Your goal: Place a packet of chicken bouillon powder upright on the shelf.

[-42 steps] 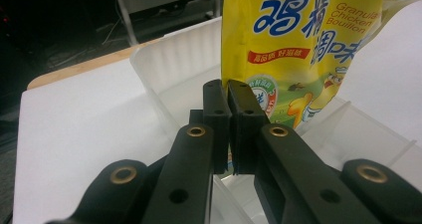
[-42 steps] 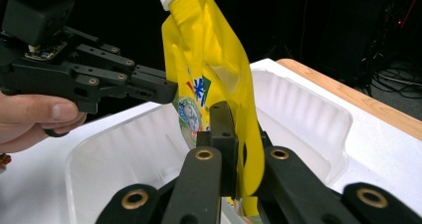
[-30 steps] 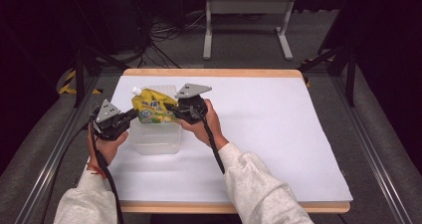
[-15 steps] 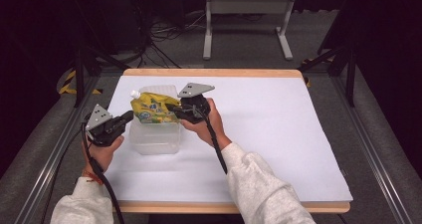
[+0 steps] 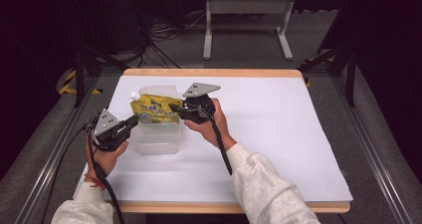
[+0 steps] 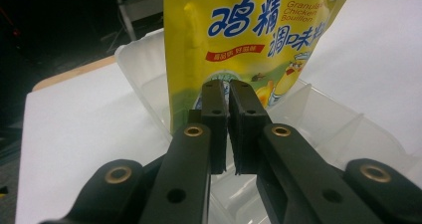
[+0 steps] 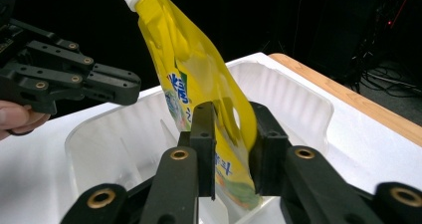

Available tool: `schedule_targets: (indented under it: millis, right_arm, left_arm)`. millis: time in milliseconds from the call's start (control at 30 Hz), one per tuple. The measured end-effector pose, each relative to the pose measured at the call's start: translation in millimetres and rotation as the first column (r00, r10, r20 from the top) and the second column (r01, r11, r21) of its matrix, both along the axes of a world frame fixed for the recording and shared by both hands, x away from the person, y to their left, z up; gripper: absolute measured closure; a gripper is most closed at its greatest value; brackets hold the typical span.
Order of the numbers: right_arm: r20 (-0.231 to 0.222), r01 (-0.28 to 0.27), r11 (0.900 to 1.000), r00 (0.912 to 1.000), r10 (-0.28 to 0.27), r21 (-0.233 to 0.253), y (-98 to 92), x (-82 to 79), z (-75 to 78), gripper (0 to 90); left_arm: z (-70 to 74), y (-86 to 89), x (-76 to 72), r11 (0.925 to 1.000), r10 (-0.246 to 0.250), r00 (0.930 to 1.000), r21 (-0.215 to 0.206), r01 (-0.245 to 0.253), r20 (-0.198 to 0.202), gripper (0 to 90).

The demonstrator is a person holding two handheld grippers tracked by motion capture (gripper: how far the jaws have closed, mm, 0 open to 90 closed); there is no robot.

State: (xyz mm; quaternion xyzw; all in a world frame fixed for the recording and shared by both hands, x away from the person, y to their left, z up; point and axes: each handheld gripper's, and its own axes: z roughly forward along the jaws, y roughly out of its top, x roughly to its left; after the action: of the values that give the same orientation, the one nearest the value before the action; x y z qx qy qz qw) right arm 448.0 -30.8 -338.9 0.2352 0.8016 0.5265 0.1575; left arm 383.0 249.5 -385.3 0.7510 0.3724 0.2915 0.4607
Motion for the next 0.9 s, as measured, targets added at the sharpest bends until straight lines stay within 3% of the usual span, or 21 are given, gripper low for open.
schedule_targets:
  millis: [233, 367, 900]
  right_arm:
    - [0.007, 0.009, 1.0, 0.9999, -0.009, 0.004, -14.5, -2.7, 0.8, 74.2]
    - [0.01, 0.016, 1.0, 0.9998, -0.016, -0.004, -23.8, -5.5, 0.2, 73.3]
    - [0.065, 0.045, 0.995, 0.9971, -0.039, -0.094, -50.4, -16.5, 1.6, 73.8]
  left_arm:
    - [-1.6, -0.9, 1.9, 0.9999, -0.014, 0.9998, -0.009, 0.014, -0.014, 85.3]
    - [-1.3, -4.0, 2.1, 0.9995, -0.028, 0.9995, 0.015, 0.029, -0.01, 84.4]
    - [4.3, -17.9, -14.8, 0.9972, -0.075, 0.9971, -0.003, 0.075, 0.015, 79.4]
